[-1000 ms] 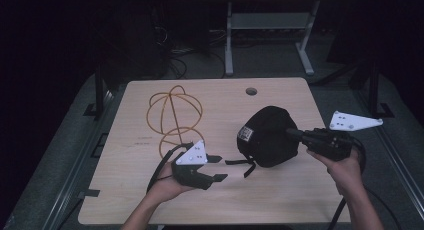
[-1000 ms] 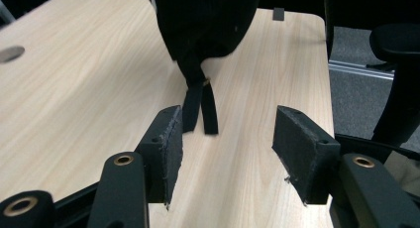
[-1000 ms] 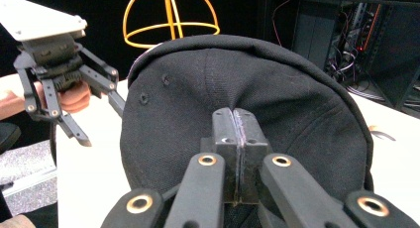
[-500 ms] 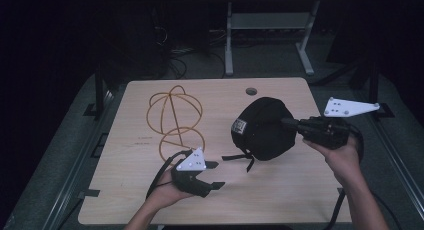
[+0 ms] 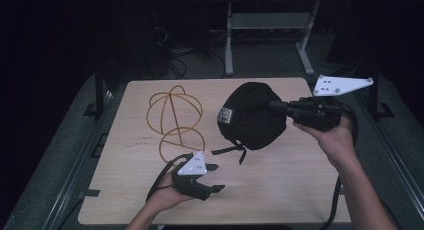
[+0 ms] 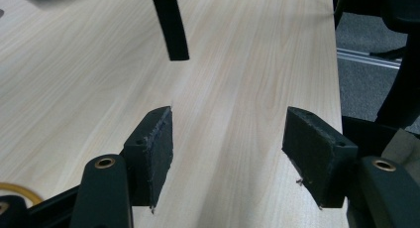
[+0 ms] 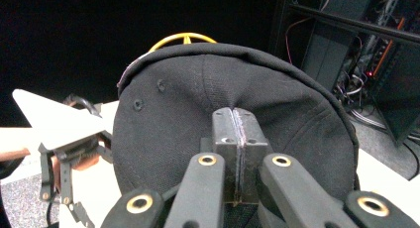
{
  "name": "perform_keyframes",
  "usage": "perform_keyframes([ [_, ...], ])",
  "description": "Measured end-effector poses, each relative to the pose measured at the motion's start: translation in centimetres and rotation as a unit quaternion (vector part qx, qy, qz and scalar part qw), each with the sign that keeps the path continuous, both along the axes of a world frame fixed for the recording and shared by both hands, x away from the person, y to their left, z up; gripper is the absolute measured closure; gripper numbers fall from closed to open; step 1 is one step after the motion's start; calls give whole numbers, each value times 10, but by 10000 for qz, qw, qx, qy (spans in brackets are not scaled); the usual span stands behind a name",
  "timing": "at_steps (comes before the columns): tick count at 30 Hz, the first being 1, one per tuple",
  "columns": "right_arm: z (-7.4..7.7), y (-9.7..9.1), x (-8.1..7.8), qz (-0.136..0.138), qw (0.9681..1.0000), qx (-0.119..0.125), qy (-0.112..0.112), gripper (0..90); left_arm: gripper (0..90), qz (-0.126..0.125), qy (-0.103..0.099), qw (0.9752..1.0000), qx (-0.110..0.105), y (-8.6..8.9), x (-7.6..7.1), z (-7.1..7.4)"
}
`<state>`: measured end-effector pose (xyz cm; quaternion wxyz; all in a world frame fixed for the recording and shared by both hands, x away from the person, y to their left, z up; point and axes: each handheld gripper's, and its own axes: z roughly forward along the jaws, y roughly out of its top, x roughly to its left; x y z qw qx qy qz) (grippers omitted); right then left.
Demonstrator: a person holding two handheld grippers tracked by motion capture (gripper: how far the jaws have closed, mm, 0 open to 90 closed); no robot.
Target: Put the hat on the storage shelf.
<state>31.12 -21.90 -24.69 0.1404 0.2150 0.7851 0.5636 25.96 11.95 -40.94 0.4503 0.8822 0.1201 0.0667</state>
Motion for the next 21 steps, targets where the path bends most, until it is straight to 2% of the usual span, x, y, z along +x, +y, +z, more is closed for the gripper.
perform_keyframes([
  [14, 33, 36, 18, 225, 9996, -50, -145, 896, 349, -79, 4, 10000, 39, -3, -3, -2],
  [21, 39, 49, 21, 312, 9993, -139, -155, 897, 348, -107, 13, 9999, 11, -4, -6, -2],
])
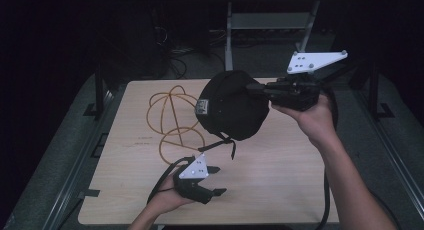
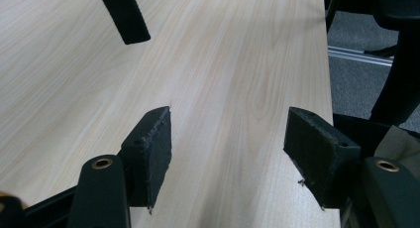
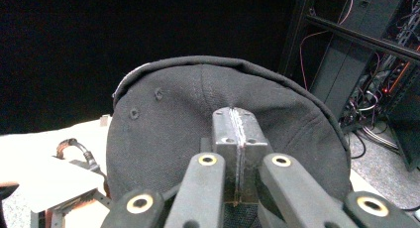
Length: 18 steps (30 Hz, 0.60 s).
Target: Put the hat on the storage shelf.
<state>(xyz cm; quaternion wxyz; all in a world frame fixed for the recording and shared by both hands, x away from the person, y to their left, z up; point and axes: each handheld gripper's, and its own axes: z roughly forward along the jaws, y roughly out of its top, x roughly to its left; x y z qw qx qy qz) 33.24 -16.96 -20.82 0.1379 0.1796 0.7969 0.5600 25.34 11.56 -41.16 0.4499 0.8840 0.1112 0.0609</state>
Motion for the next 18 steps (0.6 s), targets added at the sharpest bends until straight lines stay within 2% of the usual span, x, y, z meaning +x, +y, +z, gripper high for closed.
perform_keyframes([
  [11, 10, 23, 11, 121, 9999, 7, 7, 898, 349, -33, 20, 10000, 7, -3, -3, 0],
  [18, 20, 46, 16, 271, 9996, 4, -56, 898, 345, -76, -51, 10000, -5, -4, -3, 0],
])
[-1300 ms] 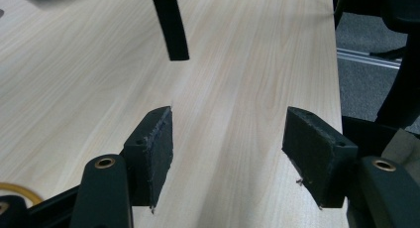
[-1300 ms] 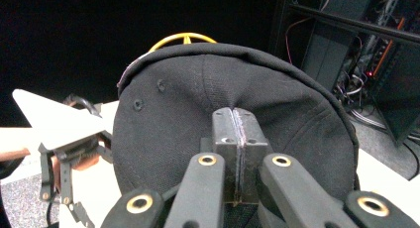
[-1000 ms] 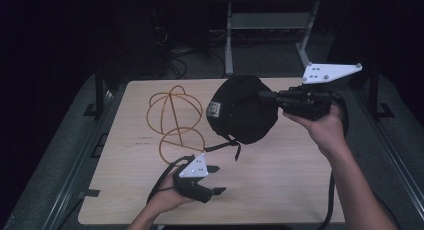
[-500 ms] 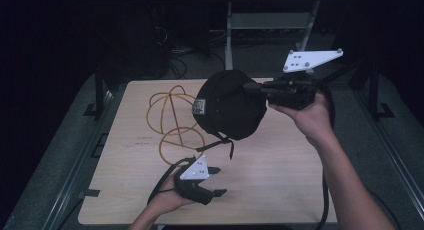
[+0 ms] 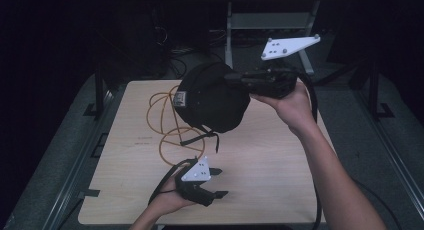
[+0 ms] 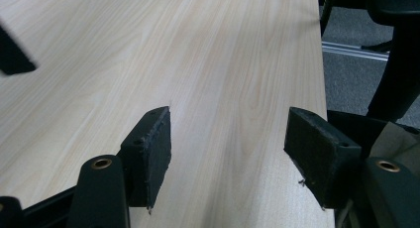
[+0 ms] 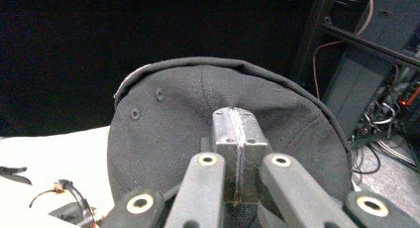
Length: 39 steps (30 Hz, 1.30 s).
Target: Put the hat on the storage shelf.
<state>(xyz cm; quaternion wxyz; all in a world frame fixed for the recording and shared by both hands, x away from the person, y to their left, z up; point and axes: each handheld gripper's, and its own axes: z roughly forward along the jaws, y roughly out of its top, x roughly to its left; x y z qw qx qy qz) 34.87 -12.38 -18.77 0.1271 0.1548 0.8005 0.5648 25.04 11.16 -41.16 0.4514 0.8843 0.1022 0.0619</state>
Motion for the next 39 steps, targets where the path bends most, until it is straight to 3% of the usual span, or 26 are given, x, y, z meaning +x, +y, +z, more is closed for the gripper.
perform_keyframes([
  [8, 14, 34, 7, 255, 9996, -93, -65, 898, 345, -29, -32, 10000, 1, 0, 0, 0],
  [15, 21, 71, 17, 425, 9987, -295, 18, 898, 345, 7, 7, 10000, -81, 2, 0, 1],
  [24, 18, 103, 29, 520, 9972, -511, 189, 898, 345, 26, 28, 10000, -73, 2, 0, 1],
  [27, 15, 110, 33, 541, 9969, -528, 237, 898, 345, -6, -48, 10000, -64, 2, 1, 1],
  [39, 4, 140, 53, 595, 9947, -705, 456, 899, 345, 9, -34, 10000, -27, 1, 3, 1],
])
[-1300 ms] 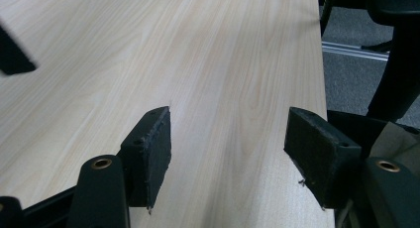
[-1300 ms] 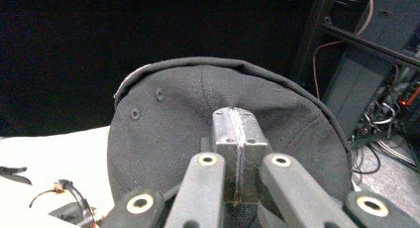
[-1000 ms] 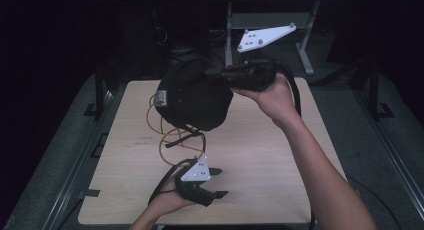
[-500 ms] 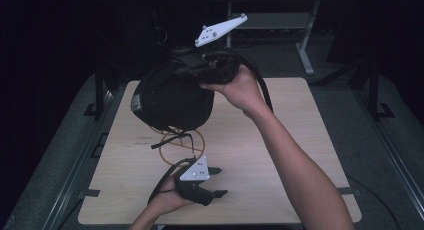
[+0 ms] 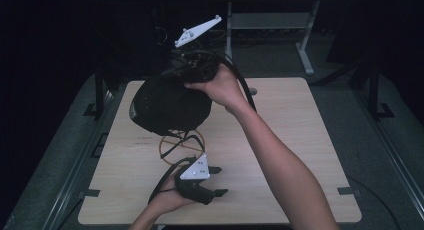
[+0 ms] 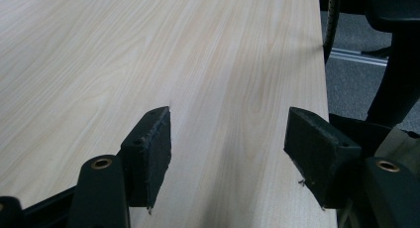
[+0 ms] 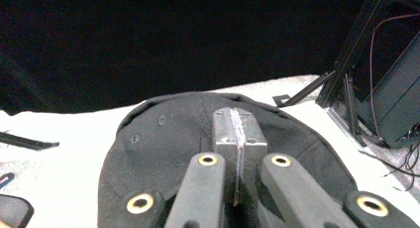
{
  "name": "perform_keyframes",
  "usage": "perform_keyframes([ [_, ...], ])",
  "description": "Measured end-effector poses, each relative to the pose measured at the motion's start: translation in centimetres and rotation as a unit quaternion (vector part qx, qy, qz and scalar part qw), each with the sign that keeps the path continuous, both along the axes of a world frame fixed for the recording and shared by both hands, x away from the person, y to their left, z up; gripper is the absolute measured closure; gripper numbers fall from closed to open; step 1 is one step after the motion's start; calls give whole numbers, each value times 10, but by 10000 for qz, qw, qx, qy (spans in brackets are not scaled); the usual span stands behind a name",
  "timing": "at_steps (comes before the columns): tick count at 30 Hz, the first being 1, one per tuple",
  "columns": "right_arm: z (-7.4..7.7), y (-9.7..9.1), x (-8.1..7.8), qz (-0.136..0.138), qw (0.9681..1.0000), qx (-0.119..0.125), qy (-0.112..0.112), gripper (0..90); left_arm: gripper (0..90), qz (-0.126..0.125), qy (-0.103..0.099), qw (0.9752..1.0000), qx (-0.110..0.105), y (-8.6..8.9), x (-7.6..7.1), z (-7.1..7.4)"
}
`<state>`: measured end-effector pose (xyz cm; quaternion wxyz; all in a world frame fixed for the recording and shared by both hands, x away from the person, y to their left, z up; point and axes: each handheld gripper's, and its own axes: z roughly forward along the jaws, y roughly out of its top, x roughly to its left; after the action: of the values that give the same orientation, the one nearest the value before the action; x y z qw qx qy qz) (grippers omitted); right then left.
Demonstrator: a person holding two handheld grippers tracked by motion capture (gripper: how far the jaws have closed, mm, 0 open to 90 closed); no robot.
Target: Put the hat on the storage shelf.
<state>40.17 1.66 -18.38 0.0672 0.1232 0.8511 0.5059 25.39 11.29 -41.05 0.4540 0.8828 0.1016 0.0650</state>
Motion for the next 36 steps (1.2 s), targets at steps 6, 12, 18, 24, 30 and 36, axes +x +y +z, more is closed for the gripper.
perform_keyframes([
  [6, -10, 18, 11, -41, 9998, -149, 127, 899, 345, 25, 107, 9999, -73, 0, 1, -3],
  [12, -25, 32, 21, -139, 9992, -301, 229, 899, 346, 8, 56, 10000, -81, 4, 2, 0],
  [18, -39, 42, 25, -234, 9980, -490, 322, 754, 346, -52, 44, 10000, -46, 2, -1, 0],
  [24, -42, 31, 27, -379, 9971, -306, 587, 515, 345, 15, 54, 10000, -80, 4, -1, -2],
  [30, -43, 12, 24, -407, 9970, -178, 638, 447, 344, 48, 14, 10000, -82, 5, -1, -2],
  [36, -44, -2, 21, -438, 9972, -130, 591, 406, 337, 107, 53, 9999, -62, 6, 2, -3],
])
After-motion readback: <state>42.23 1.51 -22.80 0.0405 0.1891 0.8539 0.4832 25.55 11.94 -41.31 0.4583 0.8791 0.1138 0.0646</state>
